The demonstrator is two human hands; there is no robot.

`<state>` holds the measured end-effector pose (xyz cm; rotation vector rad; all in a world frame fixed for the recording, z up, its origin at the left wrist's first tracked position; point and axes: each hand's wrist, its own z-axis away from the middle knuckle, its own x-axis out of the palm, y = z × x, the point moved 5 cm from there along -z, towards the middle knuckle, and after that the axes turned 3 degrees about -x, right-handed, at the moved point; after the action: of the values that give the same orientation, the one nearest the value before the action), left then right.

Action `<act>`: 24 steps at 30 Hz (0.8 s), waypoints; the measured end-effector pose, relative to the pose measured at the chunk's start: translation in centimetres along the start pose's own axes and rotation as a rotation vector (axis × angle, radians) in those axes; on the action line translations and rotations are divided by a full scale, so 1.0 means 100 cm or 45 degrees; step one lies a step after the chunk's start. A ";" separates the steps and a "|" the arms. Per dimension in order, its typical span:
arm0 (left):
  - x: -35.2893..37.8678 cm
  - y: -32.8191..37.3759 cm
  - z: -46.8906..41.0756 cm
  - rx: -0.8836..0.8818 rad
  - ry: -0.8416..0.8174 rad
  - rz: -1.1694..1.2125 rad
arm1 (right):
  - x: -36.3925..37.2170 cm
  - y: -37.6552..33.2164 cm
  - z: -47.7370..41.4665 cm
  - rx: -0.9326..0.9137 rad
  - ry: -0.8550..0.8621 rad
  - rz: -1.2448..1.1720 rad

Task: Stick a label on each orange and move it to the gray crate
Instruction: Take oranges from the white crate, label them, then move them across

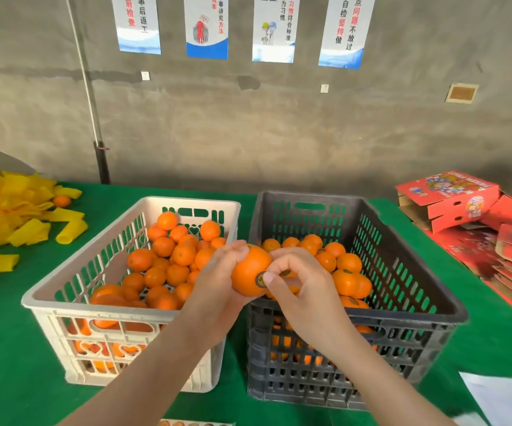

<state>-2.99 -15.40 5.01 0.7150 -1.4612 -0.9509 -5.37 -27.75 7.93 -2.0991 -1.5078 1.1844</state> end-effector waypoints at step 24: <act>0.029 -0.034 -0.003 -0.116 0.113 -0.096 | -0.009 0.036 0.035 0.072 -0.049 -0.013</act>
<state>-3.33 -19.56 3.48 0.7407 -1.3132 -1.0244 -5.80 -30.71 3.85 -2.0407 -1.4821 1.2556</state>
